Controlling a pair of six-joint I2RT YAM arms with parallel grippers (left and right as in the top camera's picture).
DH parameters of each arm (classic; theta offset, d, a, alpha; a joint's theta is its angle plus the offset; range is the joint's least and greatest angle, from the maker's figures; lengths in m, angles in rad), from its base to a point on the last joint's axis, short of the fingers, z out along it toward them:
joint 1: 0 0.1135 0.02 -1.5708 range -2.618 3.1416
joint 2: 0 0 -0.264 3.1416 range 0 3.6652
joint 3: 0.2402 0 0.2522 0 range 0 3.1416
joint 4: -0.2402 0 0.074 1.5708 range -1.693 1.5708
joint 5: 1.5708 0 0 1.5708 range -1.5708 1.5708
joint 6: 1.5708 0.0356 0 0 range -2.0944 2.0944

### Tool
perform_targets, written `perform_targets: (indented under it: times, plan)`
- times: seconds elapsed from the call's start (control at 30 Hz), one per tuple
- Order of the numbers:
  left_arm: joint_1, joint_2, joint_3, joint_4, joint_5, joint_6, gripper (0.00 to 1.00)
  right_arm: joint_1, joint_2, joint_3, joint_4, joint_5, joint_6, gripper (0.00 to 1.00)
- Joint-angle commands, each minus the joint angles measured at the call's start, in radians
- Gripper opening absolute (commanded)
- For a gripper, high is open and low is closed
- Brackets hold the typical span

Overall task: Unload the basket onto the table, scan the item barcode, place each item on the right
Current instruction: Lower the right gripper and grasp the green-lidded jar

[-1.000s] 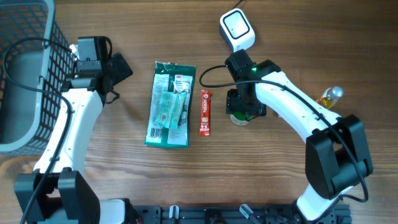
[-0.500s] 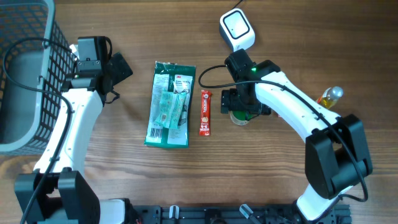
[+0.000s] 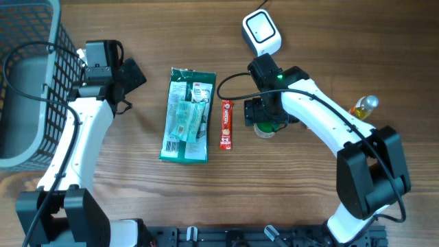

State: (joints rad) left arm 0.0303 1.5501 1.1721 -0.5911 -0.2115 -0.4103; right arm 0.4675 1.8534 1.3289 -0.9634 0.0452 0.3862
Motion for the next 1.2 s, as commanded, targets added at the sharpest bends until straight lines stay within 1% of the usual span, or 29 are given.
perform_targets:
  times: [0.0, 0.3, 0.4, 0.47, 0.67, 0.77, 0.87, 1.17]
  plan:
    - [0.003, 0.0, 0.012, 0.0, 0.002, -0.017, 1.0, 0.0, 0.029, -0.015, 0.0, -0.002, -0.019, 0.96]
    - [0.003, 0.0, 0.012, 0.0, 0.002, -0.017, 1.0, 0.0, 0.083, -0.015, 0.002, -0.002, -0.016, 0.96]
    - [0.003, 0.0, 0.012, 0.0, 0.002, -0.017, 1.0, 0.0, 0.096, -0.015, 0.006, -0.002, -0.016, 0.93]
    - [0.003, 0.0, 0.012, 0.0, 0.002, -0.017, 1.0, 0.0, 0.096, -0.015, 0.01, -0.002, -0.016, 0.89]
    - [0.003, 0.0, 0.012, 0.0, 0.002, -0.017, 1.0, 0.0, 0.103, -0.015, 0.006, -0.002, -0.016, 0.89]
    - [0.003, 0.0, 0.012, 0.0, 0.002, -0.017, 1.0, 0.0, 0.105, -0.015, 0.01, -0.002, -0.016, 0.85]
    - [0.003, 0.0, 0.012, 0.0, 0.002, -0.017, 1.0, 0.0, 0.105, -0.015, 0.013, -0.002, -0.016, 0.84]
    - [0.003, 0.0, 0.012, 0.0, 0.002, -0.017, 1.0, 0.0, 0.105, -0.015, 0.008, -0.003, -0.016, 0.84]
